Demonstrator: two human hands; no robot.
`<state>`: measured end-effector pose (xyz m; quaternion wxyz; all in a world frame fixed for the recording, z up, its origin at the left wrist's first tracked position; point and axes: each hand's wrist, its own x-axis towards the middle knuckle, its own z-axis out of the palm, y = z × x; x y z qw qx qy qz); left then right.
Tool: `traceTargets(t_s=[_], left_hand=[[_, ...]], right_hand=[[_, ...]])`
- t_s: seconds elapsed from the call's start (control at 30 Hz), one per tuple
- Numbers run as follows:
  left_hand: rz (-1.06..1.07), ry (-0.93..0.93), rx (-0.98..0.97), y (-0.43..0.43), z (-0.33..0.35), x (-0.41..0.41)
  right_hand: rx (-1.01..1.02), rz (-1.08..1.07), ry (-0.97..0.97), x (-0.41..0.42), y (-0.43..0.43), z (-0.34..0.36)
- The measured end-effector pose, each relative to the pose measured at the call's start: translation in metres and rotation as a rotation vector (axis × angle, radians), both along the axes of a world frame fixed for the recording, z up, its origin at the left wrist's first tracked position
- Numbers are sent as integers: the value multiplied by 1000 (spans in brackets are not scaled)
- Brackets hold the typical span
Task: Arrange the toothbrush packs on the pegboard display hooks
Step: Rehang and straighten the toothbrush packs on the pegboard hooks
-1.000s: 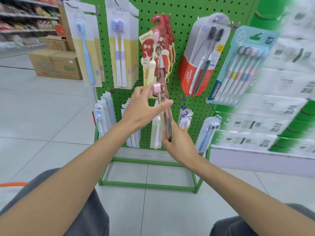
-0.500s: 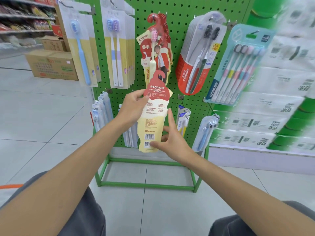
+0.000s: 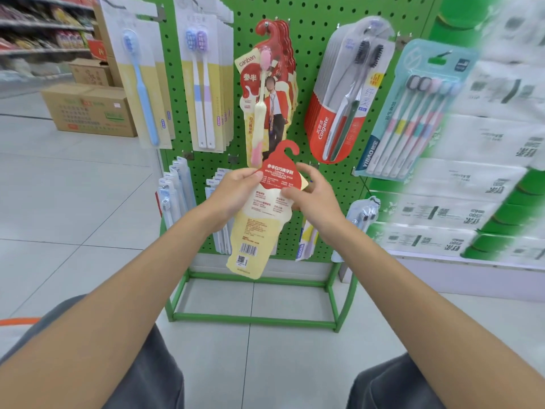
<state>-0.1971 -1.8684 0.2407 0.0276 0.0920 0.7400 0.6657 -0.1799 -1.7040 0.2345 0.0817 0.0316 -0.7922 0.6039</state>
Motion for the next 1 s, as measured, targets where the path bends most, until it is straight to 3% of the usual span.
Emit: traceTargets(t_s=[0.17, 0.33, 0.6, 0.67, 0.9, 1.0], left_hand=[[-1, -2, -23, -3, -1, 2], [25, -10, -24, -7, -1, 1], [92, -109, 144, -4, -3, 0], [77, -91, 145, -3, -2, 0], [-132, 77, 49, 1, 1, 10], [-182, 101, -25, -2, 3, 13]], right_hand=[[-104, -46, 28, -9, 1, 16], [-82, -64, 41, -12, -7, 25], [430, -285, 353, -9, -17, 15], [391, -208, 263, -9, -22, 15], [-50, 22, 27, -2, -21, 25], [-44, 45, -12, -3, -21, 23]])
